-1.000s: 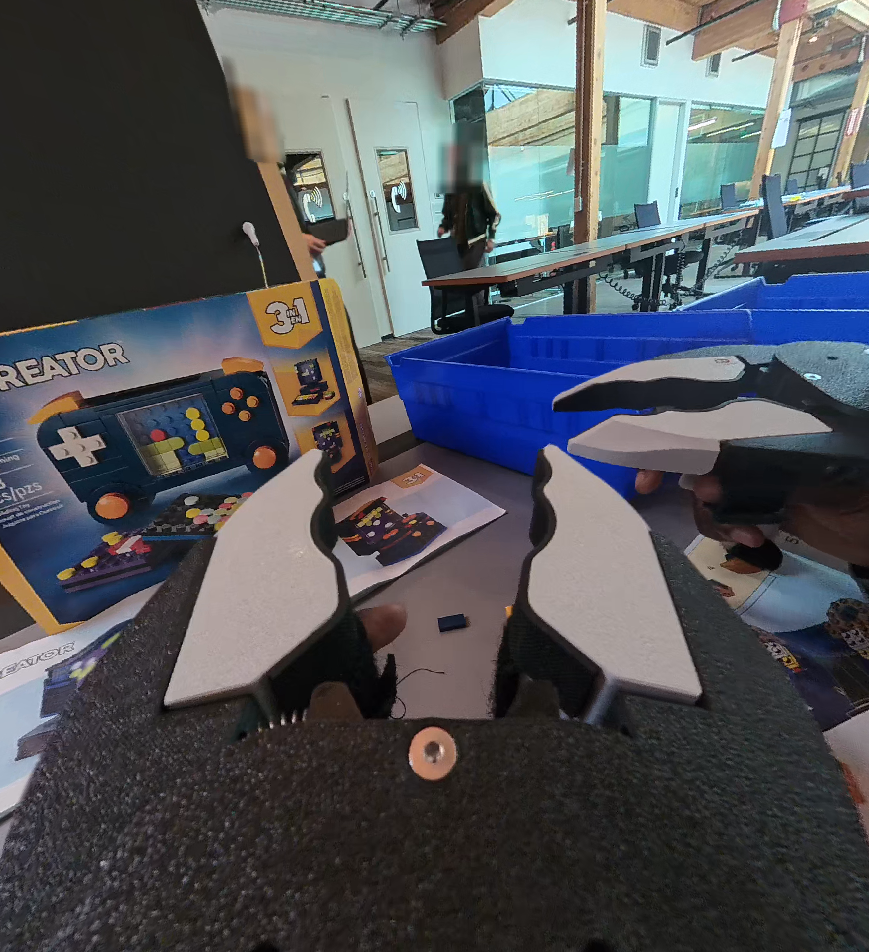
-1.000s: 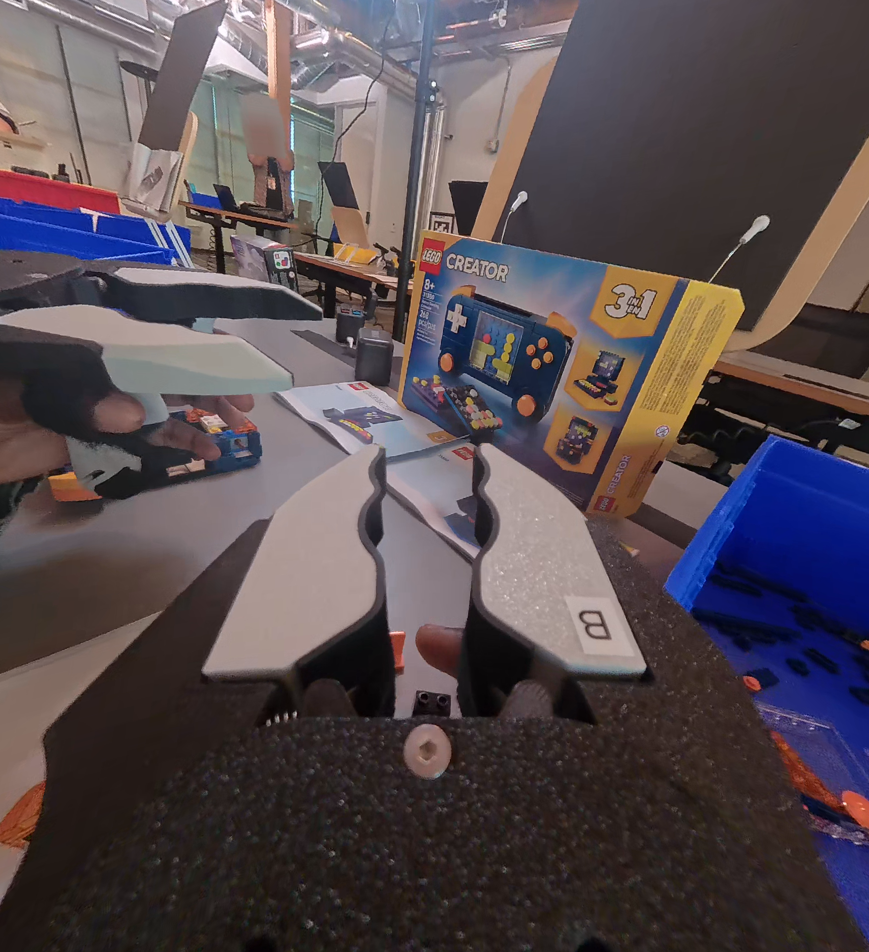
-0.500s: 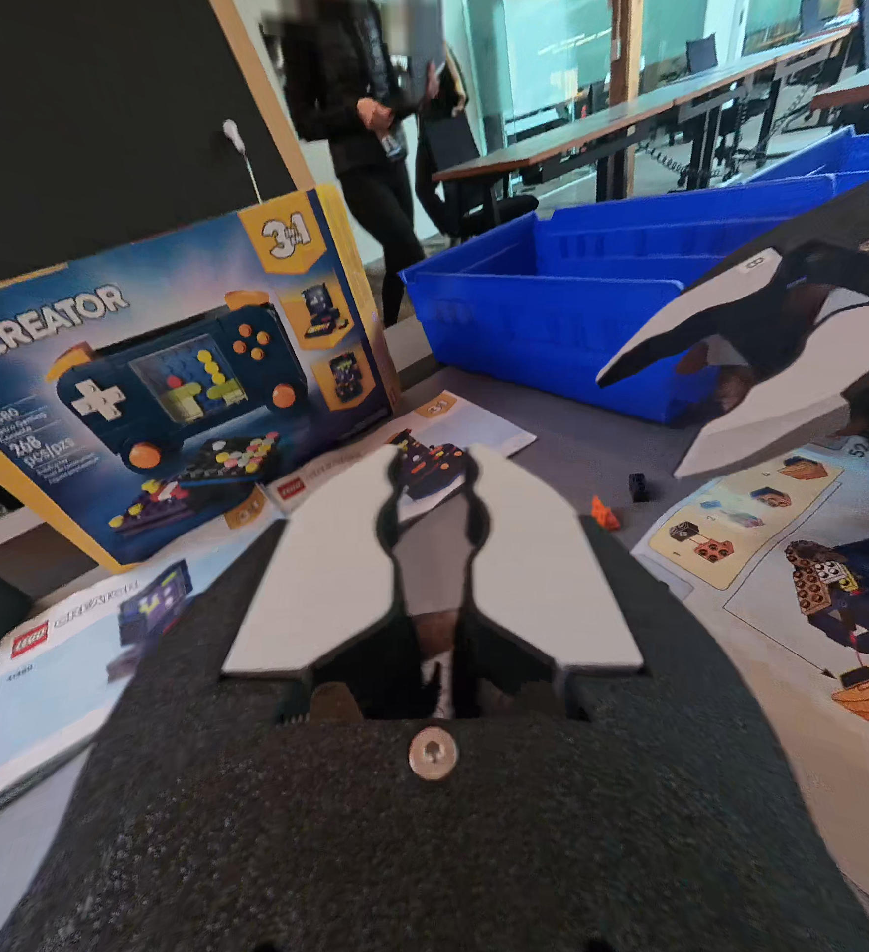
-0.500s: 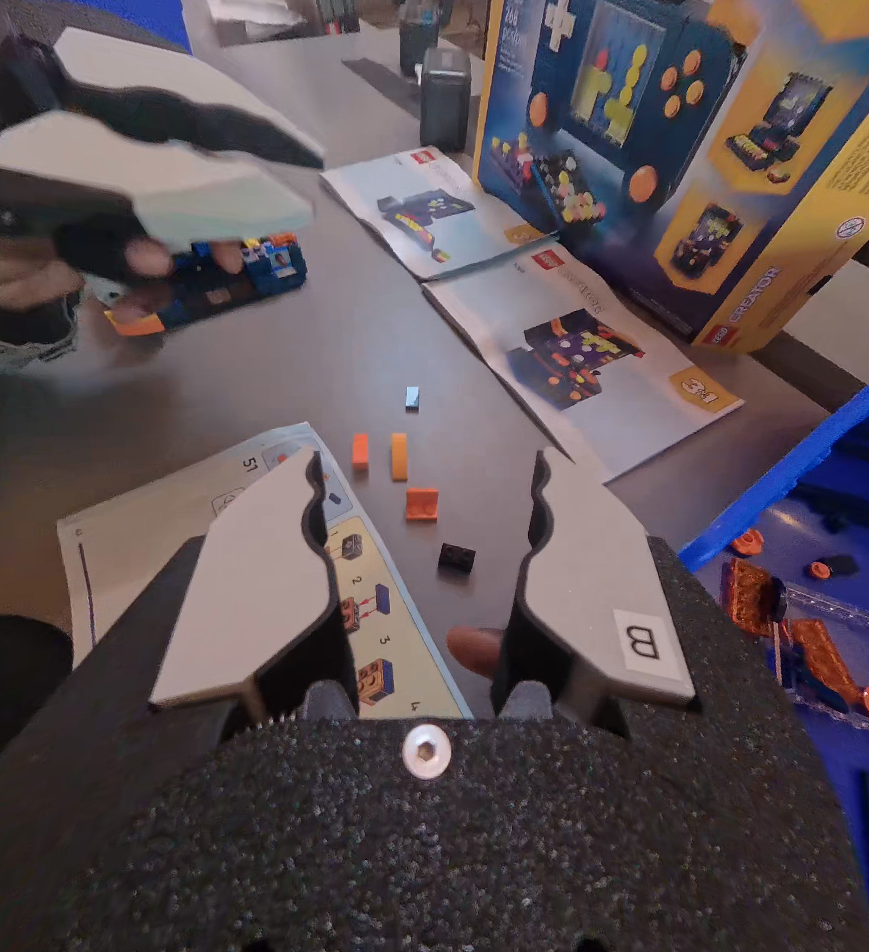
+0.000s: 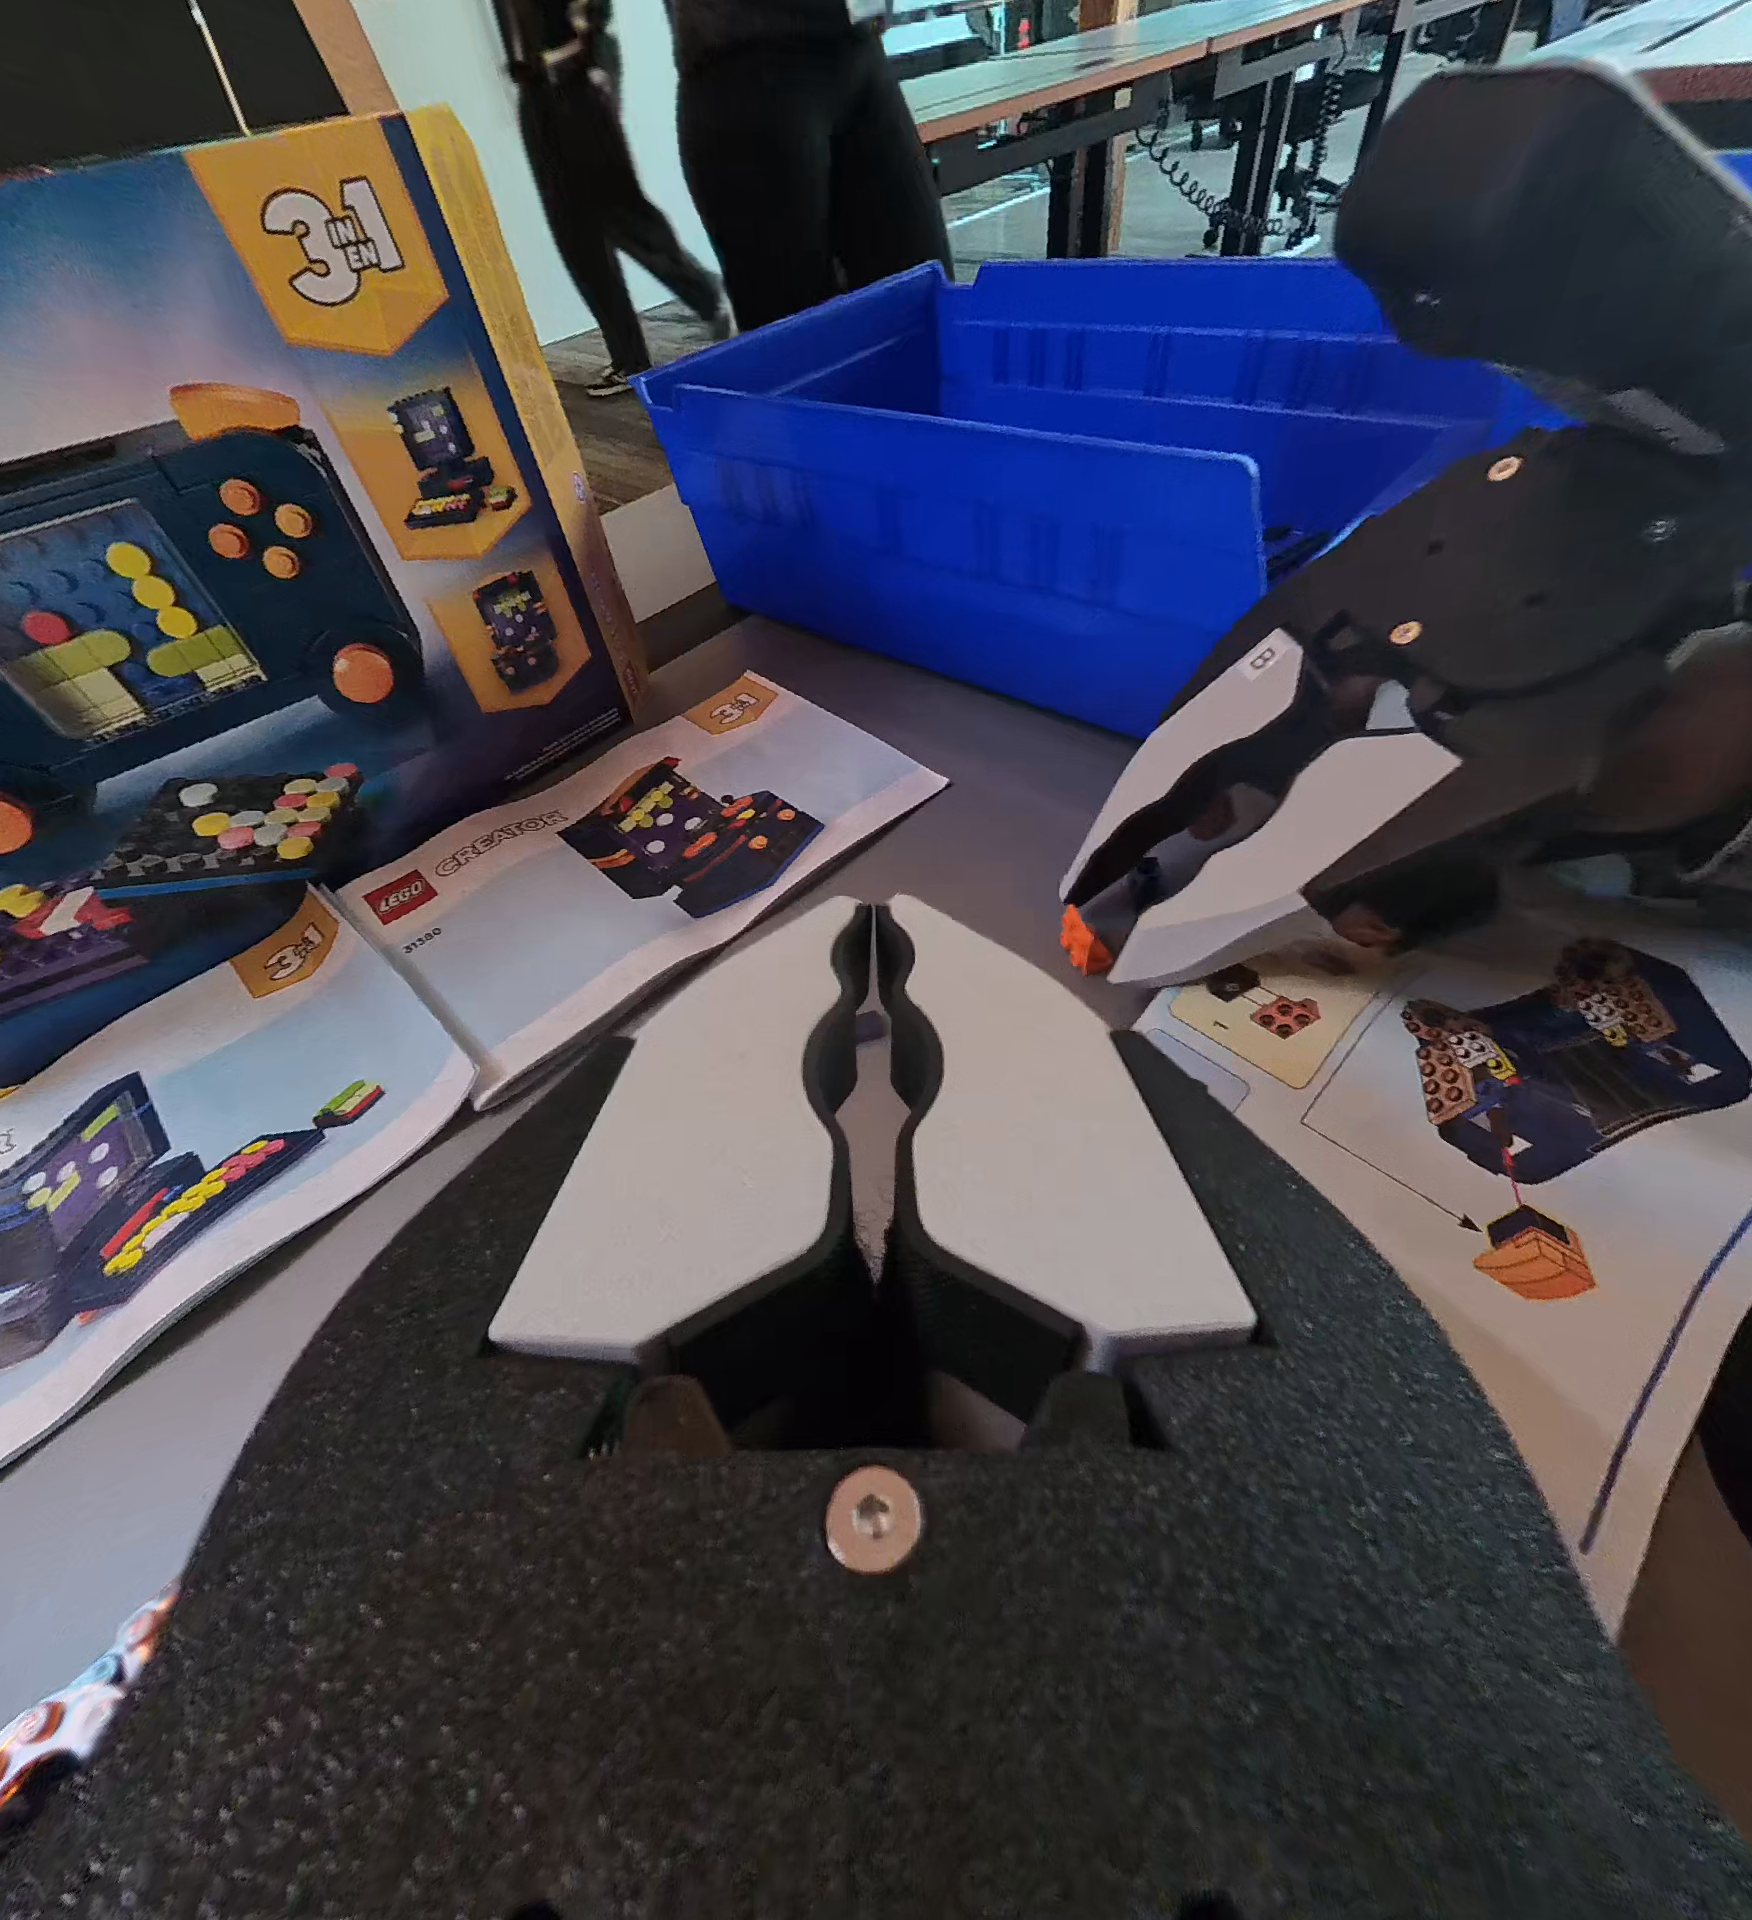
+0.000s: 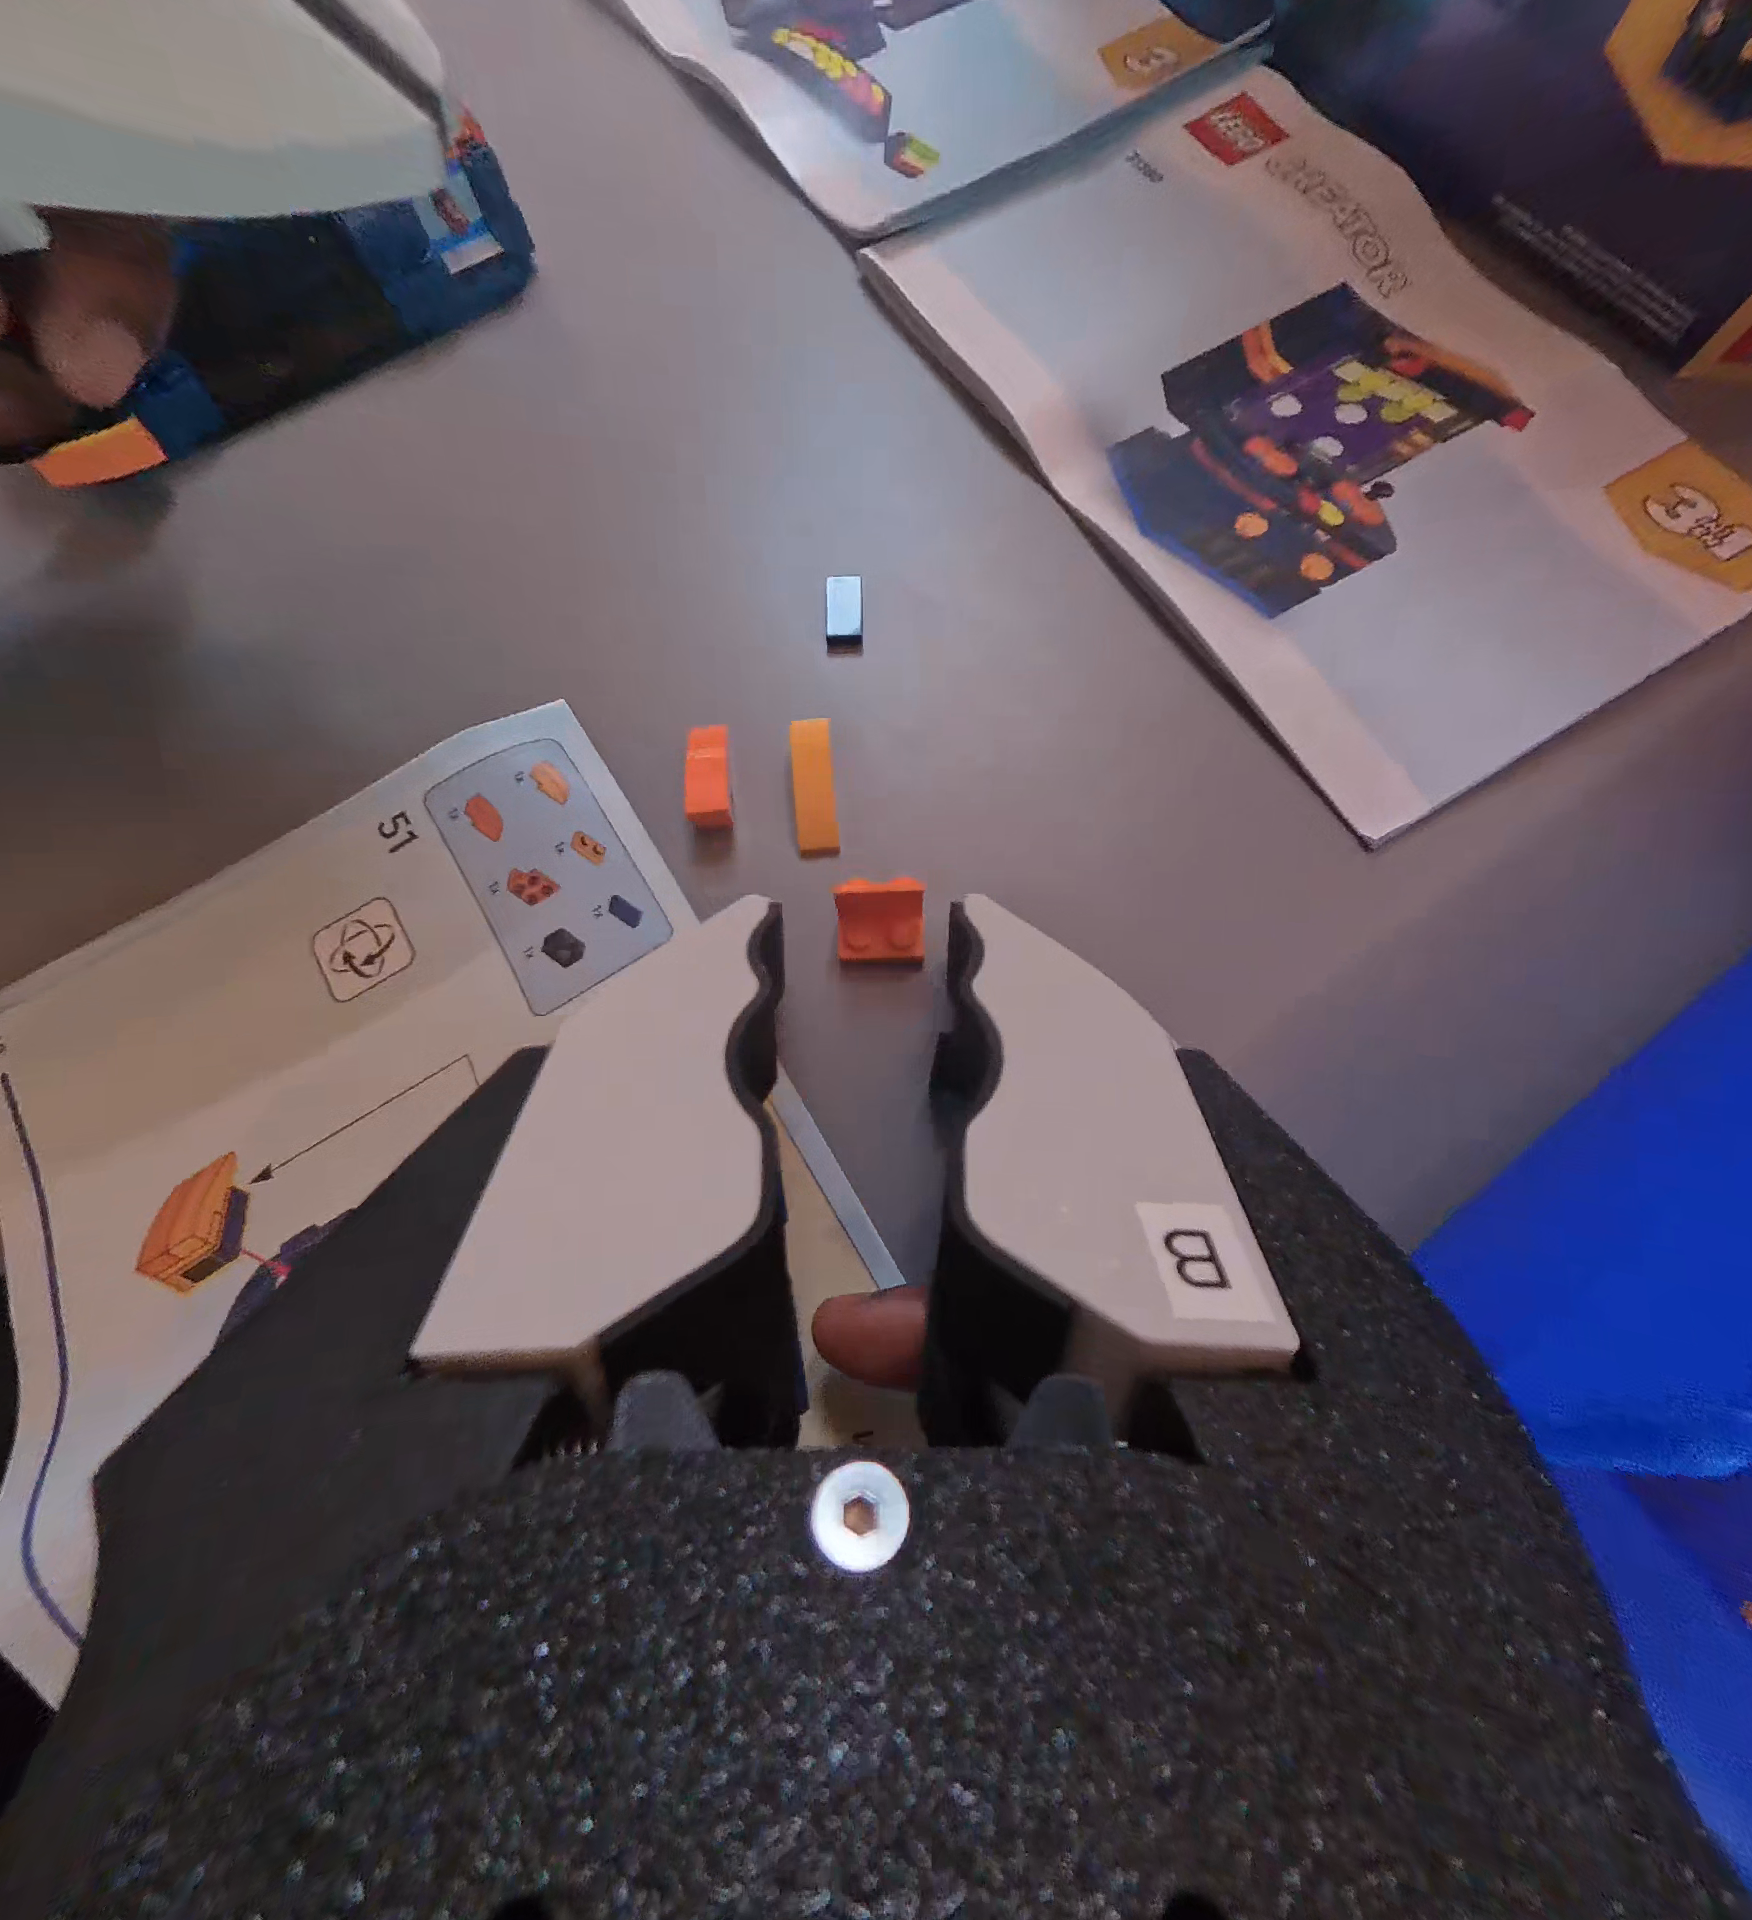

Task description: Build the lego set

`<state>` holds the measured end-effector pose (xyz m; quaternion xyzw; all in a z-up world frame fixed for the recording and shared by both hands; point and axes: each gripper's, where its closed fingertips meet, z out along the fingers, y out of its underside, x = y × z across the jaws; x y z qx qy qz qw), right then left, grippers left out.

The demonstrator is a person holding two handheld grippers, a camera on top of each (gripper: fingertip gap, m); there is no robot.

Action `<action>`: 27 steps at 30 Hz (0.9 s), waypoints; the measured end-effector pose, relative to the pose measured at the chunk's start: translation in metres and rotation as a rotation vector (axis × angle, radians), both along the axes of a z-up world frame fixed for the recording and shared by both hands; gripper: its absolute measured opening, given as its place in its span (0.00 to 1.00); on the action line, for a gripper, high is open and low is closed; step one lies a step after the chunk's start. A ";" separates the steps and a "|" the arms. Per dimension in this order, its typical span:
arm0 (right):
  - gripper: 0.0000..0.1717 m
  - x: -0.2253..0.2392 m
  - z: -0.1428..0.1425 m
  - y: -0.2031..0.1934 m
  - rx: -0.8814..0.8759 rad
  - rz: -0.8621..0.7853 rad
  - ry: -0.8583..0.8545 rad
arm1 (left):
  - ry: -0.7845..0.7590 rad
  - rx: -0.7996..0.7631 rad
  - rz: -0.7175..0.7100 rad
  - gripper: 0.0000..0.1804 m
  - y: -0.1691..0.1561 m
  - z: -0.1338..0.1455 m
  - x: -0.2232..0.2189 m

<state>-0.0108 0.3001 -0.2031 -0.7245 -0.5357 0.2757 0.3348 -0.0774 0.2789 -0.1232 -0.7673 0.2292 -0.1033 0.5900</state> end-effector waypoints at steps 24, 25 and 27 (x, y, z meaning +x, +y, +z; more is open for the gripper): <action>0.09 -0.016 0.113 -0.067 1.009 0.323 0.209 | -0.607 -0.279 -0.493 0.25 -0.045 0.029 0.062; 0.09 -0.018 0.114 -0.073 1.031 0.341 0.217 | -0.616 -0.282 -0.499 0.23 -0.046 0.029 0.062; 0.09 -0.019 0.116 -0.078 1.057 0.351 0.223 | -0.615 -0.293 -0.515 0.18 -0.048 0.029 0.063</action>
